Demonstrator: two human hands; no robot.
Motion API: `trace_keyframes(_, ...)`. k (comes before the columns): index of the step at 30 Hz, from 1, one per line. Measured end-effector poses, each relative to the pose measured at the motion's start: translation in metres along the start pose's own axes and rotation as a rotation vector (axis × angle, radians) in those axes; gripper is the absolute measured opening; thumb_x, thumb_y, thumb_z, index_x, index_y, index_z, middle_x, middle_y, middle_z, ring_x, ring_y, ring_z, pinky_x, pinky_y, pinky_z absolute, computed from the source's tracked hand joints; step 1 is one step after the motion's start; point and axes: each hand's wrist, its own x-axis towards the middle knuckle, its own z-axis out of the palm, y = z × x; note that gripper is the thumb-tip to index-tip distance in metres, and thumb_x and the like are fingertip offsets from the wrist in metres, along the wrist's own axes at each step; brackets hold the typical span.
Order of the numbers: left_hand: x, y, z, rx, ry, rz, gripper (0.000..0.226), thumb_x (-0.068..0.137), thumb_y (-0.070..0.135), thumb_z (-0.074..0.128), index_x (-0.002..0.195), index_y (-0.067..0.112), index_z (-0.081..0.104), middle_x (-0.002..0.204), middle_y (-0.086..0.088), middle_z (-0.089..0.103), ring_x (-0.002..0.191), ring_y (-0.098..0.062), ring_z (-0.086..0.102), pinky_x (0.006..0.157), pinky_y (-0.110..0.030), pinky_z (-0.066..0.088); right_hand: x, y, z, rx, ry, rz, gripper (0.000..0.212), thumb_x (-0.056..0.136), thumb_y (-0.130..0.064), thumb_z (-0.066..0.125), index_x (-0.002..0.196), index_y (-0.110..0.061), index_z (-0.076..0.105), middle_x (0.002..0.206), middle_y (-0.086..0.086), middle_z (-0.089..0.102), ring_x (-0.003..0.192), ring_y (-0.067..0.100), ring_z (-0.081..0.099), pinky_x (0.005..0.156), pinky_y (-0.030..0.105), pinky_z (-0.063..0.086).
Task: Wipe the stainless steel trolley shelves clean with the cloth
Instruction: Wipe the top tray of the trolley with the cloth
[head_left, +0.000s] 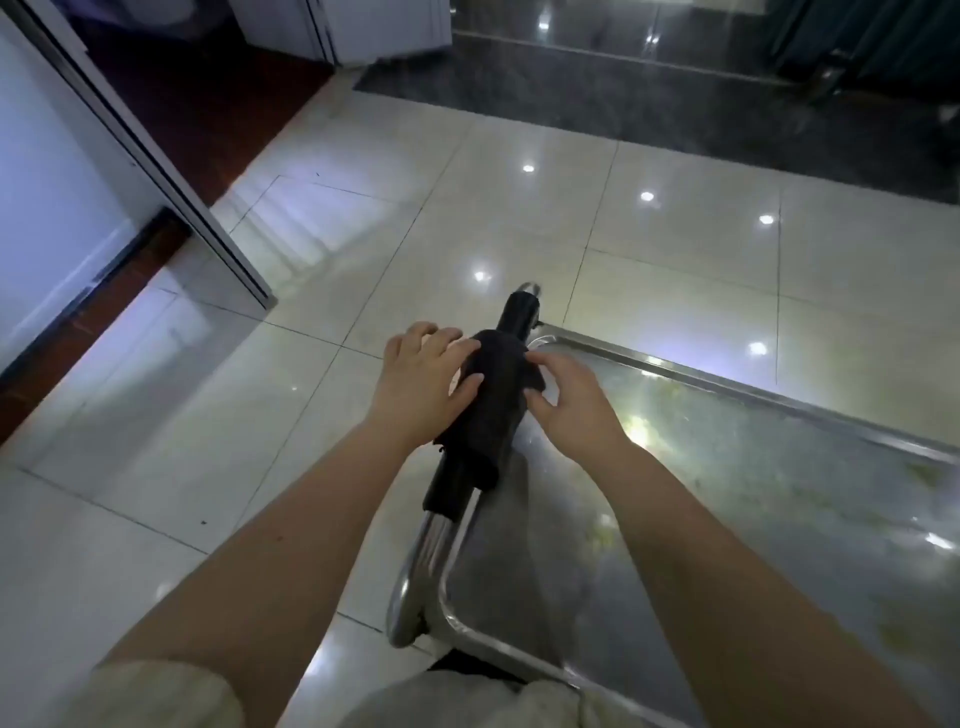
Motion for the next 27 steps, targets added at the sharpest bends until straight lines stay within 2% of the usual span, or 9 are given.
trace_keyframes(2,0.005,-0.007,0.003,-0.020,-0.025,0.011,0.048,0.091,0.051,0.044,0.127,0.023,0.061,0.128,-0.001,0.061,0.123,-0.031,0.046,0.098,-0.048,0.037,0.011,-0.004,0.007,0.028,0.029,0.057,0.038,0.093,-0.018,0.060,0.131,-0.016,0.055,0.124,0.000,0.056,0.110,0.012,0.050,0.096,0.028,0.041)
trace_keyframes(4,0.007,-0.012,0.008,-0.047,-0.016,0.047,0.053,0.090,0.054,0.039,0.126,0.023,0.062,0.127,-0.001,0.062,0.122,-0.030,0.046,0.096,-0.048,0.039,0.017,-0.011,0.011,0.109,0.005,0.196,0.041,0.096,-0.021,0.060,0.135,-0.017,0.050,0.120,-0.006,0.052,0.106,0.007,0.047,0.087,0.019,0.037)
trace_keyframes(7,0.008,-0.018,0.015,-0.130,-0.006,0.102,0.053,0.091,0.053,0.040,0.128,0.021,0.061,0.131,0.000,0.060,0.123,-0.029,0.045,0.097,-0.048,0.040,0.020,-0.011,0.017,0.437,-0.012,0.378,0.036,0.094,-0.019,0.063,0.128,-0.017,0.050,0.110,-0.003,0.058,0.098,0.011,0.057,0.070,0.012,0.043)
trace_keyframes(10,0.008,-0.020,0.017,-0.210,-0.021,0.124,0.054,0.092,0.052,0.041,0.132,0.021,0.058,0.136,0.001,0.057,0.126,-0.028,0.043,0.098,-0.048,0.041,0.020,-0.010,0.011,0.436,0.010,0.414,0.026,0.089,-0.016,0.070,0.110,-0.006,0.059,0.099,0.008,0.064,0.082,0.018,0.062,0.067,0.023,0.053)
trace_keyframes(13,0.013,-0.018,0.013,-0.266,-0.023,0.173,0.053,0.091,0.047,0.043,0.138,0.023,0.052,0.138,0.004,0.056,0.132,-0.026,0.040,0.101,-0.047,0.037,0.023,-0.013,0.001,0.225,0.016,0.343,0.019,0.084,-0.016,0.074,0.099,-0.009,0.066,0.096,0.008,0.067,0.089,0.022,0.062,0.081,0.037,0.053)
trace_keyframes(18,0.025,-0.013,-0.004,-0.323,-0.068,0.261,0.064,0.086,0.037,0.050,0.148,0.032,0.034,0.149,0.010,0.045,0.148,-0.021,0.019,0.106,-0.042,0.024,0.020,-0.037,-0.018,0.033,0.104,0.014,0.018,0.078,-0.007,0.075,0.090,-0.017,0.066,0.082,-0.011,0.053,0.085,0.014,0.050,0.074,0.012,0.034)
trace_keyframes(21,0.036,-0.008,-0.022,-0.370,-0.085,0.308,0.065,0.074,0.044,0.050,0.139,0.036,0.044,0.157,0.015,0.030,0.151,-0.017,0.007,0.107,-0.040,0.015,0.012,-0.042,-0.035,-0.055,0.117,-0.131,0.020,0.075,-0.006,0.073,0.091,-0.016,0.069,0.084,-0.004,0.054,0.088,0.023,0.051,0.078,0.024,0.036)
trace_keyframes(24,0.051,0.009,-0.041,-0.380,-0.135,0.342,0.050,0.071,0.040,0.059,0.120,0.032,0.054,0.149,0.017,0.043,0.150,-0.014,0.013,0.115,-0.049,0.007,0.000,-0.044,-0.057,-0.106,0.236,-0.181,0.018,0.074,-0.005,0.067,0.088,-0.017,0.069,0.087,-0.005,0.057,0.088,0.020,0.049,0.080,0.029,0.039)
trace_keyframes(27,0.064,0.040,-0.059,-0.299,-0.129,0.384,0.038,0.074,0.040,0.069,0.109,0.030,0.056,0.117,0.014,0.060,0.137,-0.012,0.035,0.117,-0.050,0.002,-0.020,-0.044,-0.083,-0.197,0.355,-0.182,0.021,0.075,-0.005,0.058,0.088,-0.018,0.068,0.088,-0.016,0.056,0.086,0.017,0.045,0.078,0.029,0.036)
